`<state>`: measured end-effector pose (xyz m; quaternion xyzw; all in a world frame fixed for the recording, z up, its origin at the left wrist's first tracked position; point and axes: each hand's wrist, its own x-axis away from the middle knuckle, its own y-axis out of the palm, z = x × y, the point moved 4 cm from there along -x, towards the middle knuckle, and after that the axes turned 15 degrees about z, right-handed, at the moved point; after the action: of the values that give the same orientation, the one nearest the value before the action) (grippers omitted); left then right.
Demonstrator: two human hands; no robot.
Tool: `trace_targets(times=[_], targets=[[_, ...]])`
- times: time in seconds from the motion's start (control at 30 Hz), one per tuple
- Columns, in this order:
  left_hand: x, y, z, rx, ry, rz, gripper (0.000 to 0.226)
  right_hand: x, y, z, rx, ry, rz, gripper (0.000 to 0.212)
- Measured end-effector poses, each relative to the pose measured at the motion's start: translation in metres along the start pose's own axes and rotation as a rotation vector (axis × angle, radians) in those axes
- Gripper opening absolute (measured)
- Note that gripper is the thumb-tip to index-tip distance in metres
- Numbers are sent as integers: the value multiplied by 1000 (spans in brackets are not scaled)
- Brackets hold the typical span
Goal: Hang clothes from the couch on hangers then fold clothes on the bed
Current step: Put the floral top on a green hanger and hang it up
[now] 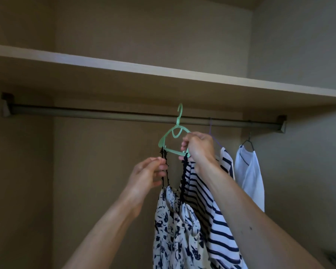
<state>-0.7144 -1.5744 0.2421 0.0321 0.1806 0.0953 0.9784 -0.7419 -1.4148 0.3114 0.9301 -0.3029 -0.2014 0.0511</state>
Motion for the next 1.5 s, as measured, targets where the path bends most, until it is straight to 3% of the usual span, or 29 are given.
trace_targets(times=[0.5,0.6,0.73,0.9,1.1,1.33,1.5], targets=[[-12,2,-28,-16,-34,-81,28,-39,10,47,116,83,-77,12],[-8,4,-37,-20,-51,-96,28,-38,3,57,187,32,-100,17],[-3,6,-48,-12,-76,-118,29,-37,-10,62,321,-115,-41,21],[1,10,-57,-2,-80,-131,28,-27,-28,73,346,-122,-17,40],[15,14,-78,70,-114,-143,28,-1,-61,92,284,-167,26,36],[50,48,-102,194,-183,-217,27,44,-130,122,304,-207,128,47],[91,97,-106,269,-218,-342,24,75,-205,108,356,-224,300,55]])
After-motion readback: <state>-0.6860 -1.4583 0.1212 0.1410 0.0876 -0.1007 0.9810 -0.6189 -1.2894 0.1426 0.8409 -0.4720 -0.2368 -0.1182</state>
